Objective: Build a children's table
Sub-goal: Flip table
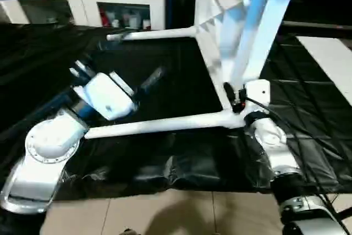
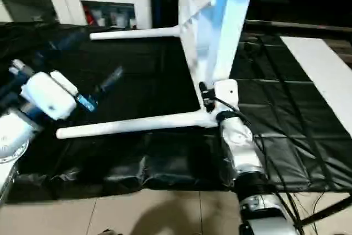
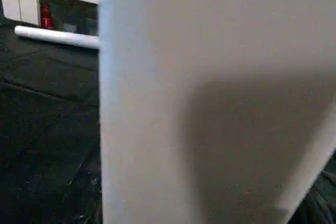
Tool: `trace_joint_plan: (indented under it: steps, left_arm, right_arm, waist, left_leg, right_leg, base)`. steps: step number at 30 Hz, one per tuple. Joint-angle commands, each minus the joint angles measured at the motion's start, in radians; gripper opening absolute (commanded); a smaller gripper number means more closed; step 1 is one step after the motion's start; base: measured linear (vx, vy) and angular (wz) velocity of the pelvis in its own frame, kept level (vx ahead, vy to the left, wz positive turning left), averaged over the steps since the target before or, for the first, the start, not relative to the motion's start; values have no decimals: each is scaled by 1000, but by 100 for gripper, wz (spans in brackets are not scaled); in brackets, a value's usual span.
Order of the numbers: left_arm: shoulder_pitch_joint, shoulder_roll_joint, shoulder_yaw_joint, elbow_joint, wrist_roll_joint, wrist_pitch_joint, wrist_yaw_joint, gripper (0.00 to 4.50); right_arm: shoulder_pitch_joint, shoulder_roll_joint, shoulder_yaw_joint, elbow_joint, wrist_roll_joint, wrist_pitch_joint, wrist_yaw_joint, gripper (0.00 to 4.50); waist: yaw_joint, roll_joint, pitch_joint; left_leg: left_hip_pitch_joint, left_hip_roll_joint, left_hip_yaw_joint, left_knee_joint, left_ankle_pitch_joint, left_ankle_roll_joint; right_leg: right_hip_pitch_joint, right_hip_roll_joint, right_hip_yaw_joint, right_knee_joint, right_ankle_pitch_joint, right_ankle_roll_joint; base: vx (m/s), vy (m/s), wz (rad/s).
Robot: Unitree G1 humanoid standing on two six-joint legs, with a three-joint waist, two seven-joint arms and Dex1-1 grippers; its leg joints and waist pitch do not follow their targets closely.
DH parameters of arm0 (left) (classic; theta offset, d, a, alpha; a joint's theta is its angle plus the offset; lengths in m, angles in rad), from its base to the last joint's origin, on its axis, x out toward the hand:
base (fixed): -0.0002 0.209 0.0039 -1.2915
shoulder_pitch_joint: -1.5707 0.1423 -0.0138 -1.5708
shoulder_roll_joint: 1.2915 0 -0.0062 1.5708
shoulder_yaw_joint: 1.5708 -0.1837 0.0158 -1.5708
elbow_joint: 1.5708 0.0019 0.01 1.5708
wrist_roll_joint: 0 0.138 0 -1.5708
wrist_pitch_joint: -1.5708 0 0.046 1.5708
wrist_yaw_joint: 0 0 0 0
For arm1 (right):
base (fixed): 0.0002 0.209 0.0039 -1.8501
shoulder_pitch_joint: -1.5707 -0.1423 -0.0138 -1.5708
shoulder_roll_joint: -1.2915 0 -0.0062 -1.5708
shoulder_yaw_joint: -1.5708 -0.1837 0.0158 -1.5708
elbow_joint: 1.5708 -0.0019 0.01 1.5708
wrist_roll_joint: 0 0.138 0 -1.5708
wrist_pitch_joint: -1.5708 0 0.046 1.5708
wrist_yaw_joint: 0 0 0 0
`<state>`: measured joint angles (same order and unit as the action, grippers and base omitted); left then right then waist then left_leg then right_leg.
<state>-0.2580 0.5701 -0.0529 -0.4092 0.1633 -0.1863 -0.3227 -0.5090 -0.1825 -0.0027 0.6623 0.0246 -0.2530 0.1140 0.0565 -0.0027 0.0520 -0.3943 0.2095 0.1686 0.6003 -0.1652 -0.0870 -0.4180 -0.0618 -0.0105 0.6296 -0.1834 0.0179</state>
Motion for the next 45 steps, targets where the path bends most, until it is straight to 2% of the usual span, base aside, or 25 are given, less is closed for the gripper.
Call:
trace_joint_plan:
  steps: [1,4,9,10,15,20,21,22,24,31,33,35,38,39,42,43,44,45]
  left_arm:
    - [-32,14,36,-24,84,-59,56,450]
    - [-72,30,88,-30,170,-103,131,450]
    - [-94,44,128,-22,253,-137,181,450]
    - [-104,62,144,-1,328,-126,217,450]
    - [-133,102,176,78,399,-54,226,450]
    - [-145,122,203,152,429,-26,250,450]
    - [-149,124,211,167,437,-23,263,450]
    - [-152,126,217,173,442,-17,268,450]
    - [-157,124,237,180,433,-7,278,450]
    - [-134,114,243,199,385,-18,278,375]
    - [-132,109,241,203,375,-17,274,368]
    - [-127,104,239,203,364,-12,265,333]
    - [-106,91,241,194,362,5,261,314]
    - [-104,90,241,193,362,6,261,302]
    - [-88,79,249,192,356,22,267,285]
    - [-68,56,278,204,331,59,281,278]
    - [-62,47,290,208,323,76,284,257]
    - [-58,40,301,211,318,87,290,249]
  right_arm:
    - [-46,-59,7,-21,-83,-70,-16,191]
    - [-54,-88,14,-16,-104,-92,-18,191]
    - [-59,-105,18,-14,-118,-109,-24,191]
    - [-61,-111,21,-13,-122,-122,-29,191]
    - [-64,-125,42,-29,-154,-153,-34,191]
    - [-66,-132,52,-41,-171,-170,-39,191]
    - [-67,-136,57,-45,-179,-179,-43,191]
    - [-67,-141,60,-50,-185,-185,-47,191]
    - [-70,-153,63,-61,-196,-192,-51,192]
    - [-113,-206,59,-99,-215,-199,-37,192]
    - [-125,-217,59,-105,-213,-200,-32,193]
    - [-137,-232,61,-112,-219,-203,-32,194]
    - [-160,-259,61,-122,-220,-206,-24,194]
    - [-162,-261,61,-123,-220,-206,-23,194]
    - [-180,-280,59,-133,-219,-211,-9,194]
    - [-213,-315,59,-147,-221,-216,20,194]
    - [-227,-330,59,-154,-224,-218,28,194]
    - [-239,-342,58,-159,-225,-220,35,194]
  waist:
    - [3,2,-71]
    - [7,1,-71]
    - [10,-1,-75]
    - [9,0,-74]
    - [13,1,-73]
    - [15,1,-76]
    - [16,4,-77]
    - [15,2,-77]
    - [17,6,-78]
    - [30,-3,-78]
    - [33,-5,-79]
    - [35,-5,-78]
    - [37,-6,-80]
    - [36,-9,-80]
    - [39,-8,-86]
    - [35,-13,-84]
    - [36,-13,-82]
    - [34,-19,-83]
  left_leg:
    - [17,2,8,-59,-227,-10]
    - [16,1,9,-56,-213,-7]
    - [12,0,9,-52,-184,6]
    - [11,0,10,-51,-177,13]
    - [12,-2,10,-52,-186,9]
    - [9,-4,10,-50,-165,15]
    - [9,-4,10,-49,-161,17]
    - [9,-4,10,-49,-158,17]
    - [9,-4,9,-48,-153,16]
    - [9,-5,13,-45,-149,24]
    - [9,-4,13,-45,-139,28]
    - [9,-4,13,-45,-139,30]
    - [8,-3,13,-43,-125,35]
    - [6,-4,14,-42,-122,38]
    - [5,-4,14,-35,-87,54]
    - [-1,-6,16,-34,-81,63]
    - [-1,-6,16,-34,-88,63]
    - [-2,-7,18,-32,-97,66]
  right_leg:
    - [43,-32,16,-67,-141,-145]
    - [44,-32,15,-64,-124,-153]
    - [45,-34,14,-59,-101,-158]
    - [44,-31,13,-60,-91,-157]
    - [39,-33,13,-60,-129,-156]
    - [41,-32,13,-56,-86,-167]
    - [41,-32,13,-55,-78,-169]
    - [43,-32,13,-54,-72,-170]
    - [42,-32,12,-52,-61,-174]
    - [41,-31,14,-52,-63,-172]
    - [41,-31,13,-50,-52,-172]
    - [40,-31,13,-51,-56,-171]
    - [41,-31,12,-48,-45,-167]
    - [42,-31,13,-47,-38,-168]
    - [40,-28,12,-41,11,-173]
    - [40,-27,12,-40,26,-179]
    - [39,-27,11,-39,19,-180]
    - [41,-28,11,-41,5,-177]
  base:
    - [0,0,0]
    - [0,0,0]
    - [0,0,0]
    - [0,0,0]
    - [0,0,0]
    - [0,0,0]
    - [0,0,0]
    - [0,0,0]
    - [0,0,0]
    - [0,0,0]
    - [0,0,0]
    - [0,0,0]
    - [0,0,0]
    - [0,0,0]
    - [0,0,0]
    - [0,0,0]
    - [0,0,0]
    - [0,0,0]
